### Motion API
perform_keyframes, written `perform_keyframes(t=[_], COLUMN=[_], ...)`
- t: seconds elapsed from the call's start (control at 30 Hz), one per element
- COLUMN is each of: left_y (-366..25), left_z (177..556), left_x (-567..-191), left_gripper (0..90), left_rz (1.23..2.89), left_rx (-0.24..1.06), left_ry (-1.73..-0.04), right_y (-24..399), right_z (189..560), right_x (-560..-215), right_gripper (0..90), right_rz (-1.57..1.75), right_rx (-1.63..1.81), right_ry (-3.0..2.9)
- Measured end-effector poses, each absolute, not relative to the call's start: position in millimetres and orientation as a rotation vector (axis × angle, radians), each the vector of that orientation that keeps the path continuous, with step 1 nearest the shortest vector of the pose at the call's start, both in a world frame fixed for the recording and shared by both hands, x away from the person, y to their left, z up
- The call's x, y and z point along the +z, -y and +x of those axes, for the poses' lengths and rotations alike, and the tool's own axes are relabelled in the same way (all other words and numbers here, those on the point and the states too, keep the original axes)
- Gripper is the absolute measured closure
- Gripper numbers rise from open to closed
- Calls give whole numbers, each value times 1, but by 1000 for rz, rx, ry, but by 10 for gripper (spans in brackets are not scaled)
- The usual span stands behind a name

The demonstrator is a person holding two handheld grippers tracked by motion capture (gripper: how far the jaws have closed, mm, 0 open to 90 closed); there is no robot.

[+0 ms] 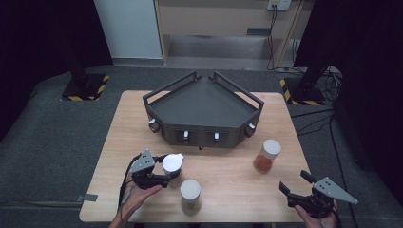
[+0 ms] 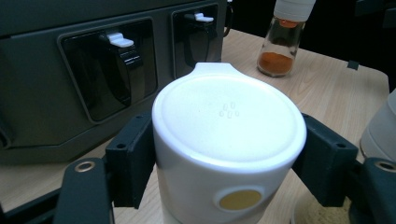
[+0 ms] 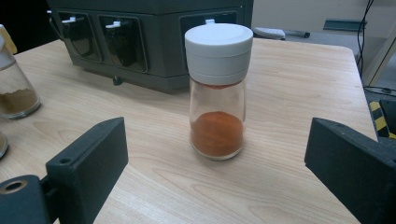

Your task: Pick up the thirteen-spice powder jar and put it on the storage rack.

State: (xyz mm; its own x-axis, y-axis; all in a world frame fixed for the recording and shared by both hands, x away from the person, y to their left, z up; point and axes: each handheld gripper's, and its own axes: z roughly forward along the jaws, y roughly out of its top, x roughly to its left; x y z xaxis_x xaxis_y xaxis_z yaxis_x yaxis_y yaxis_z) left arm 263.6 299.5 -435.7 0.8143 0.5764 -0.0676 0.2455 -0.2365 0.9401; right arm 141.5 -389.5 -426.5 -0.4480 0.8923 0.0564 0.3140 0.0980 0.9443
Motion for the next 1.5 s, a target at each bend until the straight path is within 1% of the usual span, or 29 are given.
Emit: perform_keyframes(t=[0.23,0.57,1.0,1.5], left_y=[-299,-300,-300,-300], left_z=[261,264,273,289], left_x=[-436,-431,-391,-342], left_gripper=[296,302,302,302], left_rz=[1818,1812,1820,1791], left_rx=[380,356,378,407], left_ry=[-621,-630,-611,-607], right_y=[390,390,391,392], right_z=[141,141,141,141], right_x=[-427,-427,-427,-428], right_gripper=[60,61,62,63], right_rz=[1180,1182,1182,1190], right_rx=[1356,1359,1365,1376], right_ry=[-1827,-1824,-1821,-1817])
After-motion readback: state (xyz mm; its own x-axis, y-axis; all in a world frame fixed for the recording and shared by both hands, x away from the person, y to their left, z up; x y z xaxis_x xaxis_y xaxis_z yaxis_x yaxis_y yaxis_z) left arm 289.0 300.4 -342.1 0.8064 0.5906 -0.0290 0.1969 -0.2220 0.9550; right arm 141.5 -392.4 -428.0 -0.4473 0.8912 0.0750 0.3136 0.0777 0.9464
